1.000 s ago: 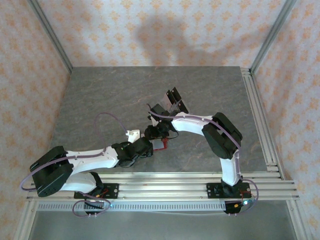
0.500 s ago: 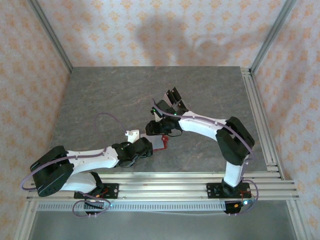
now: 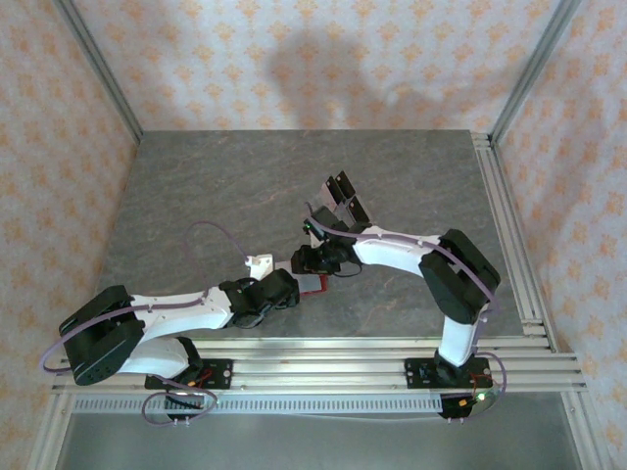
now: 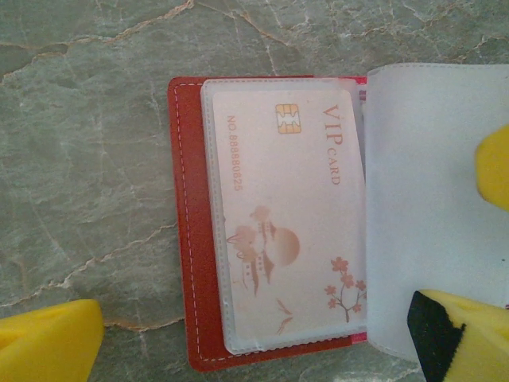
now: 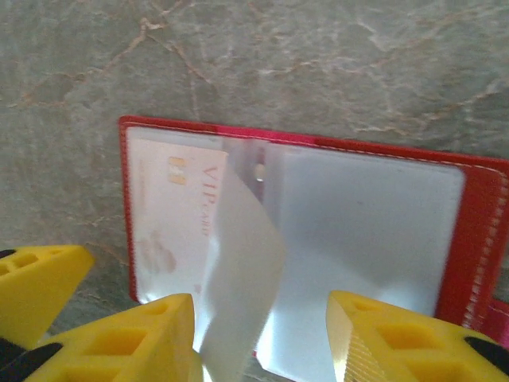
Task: Put the credit cards into the card holder
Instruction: Flip over the card slot in the card holder.
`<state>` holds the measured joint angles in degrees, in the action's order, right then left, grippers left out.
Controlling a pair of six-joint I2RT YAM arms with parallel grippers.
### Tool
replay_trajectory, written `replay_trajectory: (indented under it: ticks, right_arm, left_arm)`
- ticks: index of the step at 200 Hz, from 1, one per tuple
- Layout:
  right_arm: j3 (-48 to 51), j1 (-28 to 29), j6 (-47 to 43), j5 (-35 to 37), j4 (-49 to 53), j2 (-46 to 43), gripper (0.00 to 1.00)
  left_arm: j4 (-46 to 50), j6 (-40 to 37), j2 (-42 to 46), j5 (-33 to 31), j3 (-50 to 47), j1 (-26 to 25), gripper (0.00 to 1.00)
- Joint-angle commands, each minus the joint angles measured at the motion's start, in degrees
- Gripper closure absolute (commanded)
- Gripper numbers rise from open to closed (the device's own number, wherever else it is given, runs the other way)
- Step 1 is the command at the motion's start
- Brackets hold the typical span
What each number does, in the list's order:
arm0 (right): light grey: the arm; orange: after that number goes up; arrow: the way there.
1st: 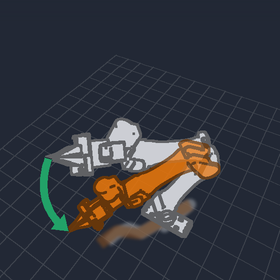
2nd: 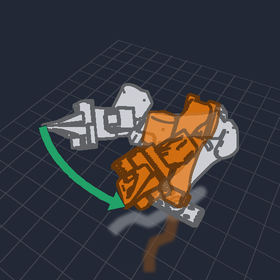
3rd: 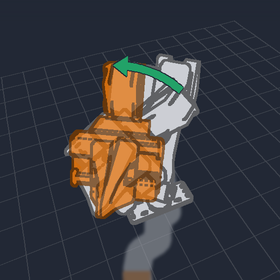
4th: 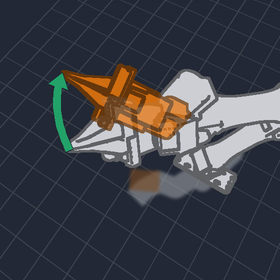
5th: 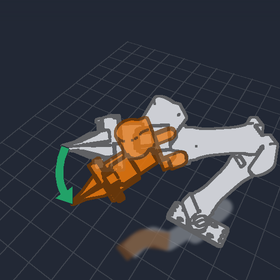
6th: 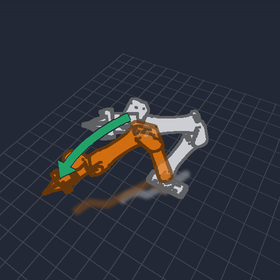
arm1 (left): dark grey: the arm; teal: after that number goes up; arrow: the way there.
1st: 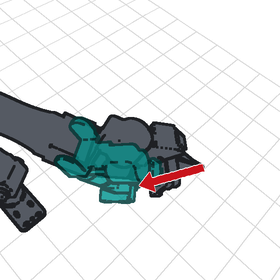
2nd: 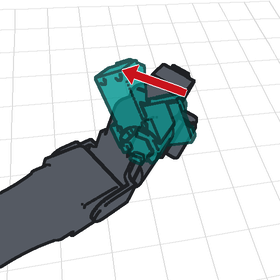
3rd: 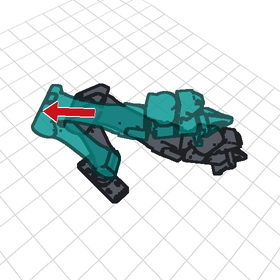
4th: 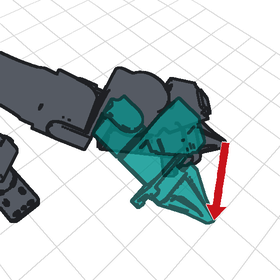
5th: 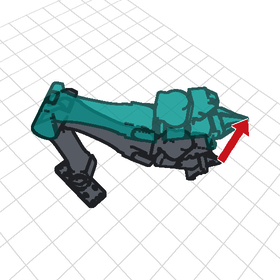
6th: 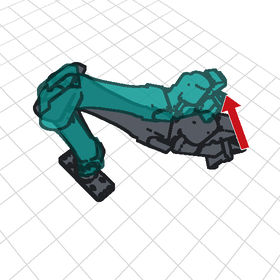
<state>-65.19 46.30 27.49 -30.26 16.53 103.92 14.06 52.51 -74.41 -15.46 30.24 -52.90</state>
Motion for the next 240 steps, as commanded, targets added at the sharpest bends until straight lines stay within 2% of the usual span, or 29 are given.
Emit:
replay_trajectory:
  ticks: [1, 46, 110, 186, 218, 240]
  right_arm:
    - [-1.1, 0.0, 2.6, -3.6, -4.3, 1.8, 0.53]
    - [-5.4, 1.6, 5.2, -6.7, -6.1, 4.7, 0.53]
    - [-9.1, 4.4, 9.0, -7.4, -8.0, 9.0, 0.53]
    - [-11.4, 4.4, 11.8, -8.3, -9.7, 14.0, 0.53]
    - [-12.4, 2.5, 9.5, -8.3, -7.6, 8.8, 0.52]
    - [-14.2, -1.2, 5.3, -5.5, -1.6, 3.5, 0.52]
  left_arm:
    - [1.6, 0.7, 1.3, -2.3, -0.9, -0.5, 0.0]
    - [6.8, 0.8, 9.9, -3.9, -1.1, -0.5, 0.0]
    - [16.5, 2.5, 23.0, -9.7, -1.1, -0.5, 0.0]
    - [18.4, 4.4, 23.3, -11.4, -0.9, -0.5, 0.0]
    - [18.1, 4.7, 22.4, -12.0, -0.8, -0.3, 0.0]
    - [17.2, 4.2, 19.8, -10.7, 0.0, 0.9, 0.0]
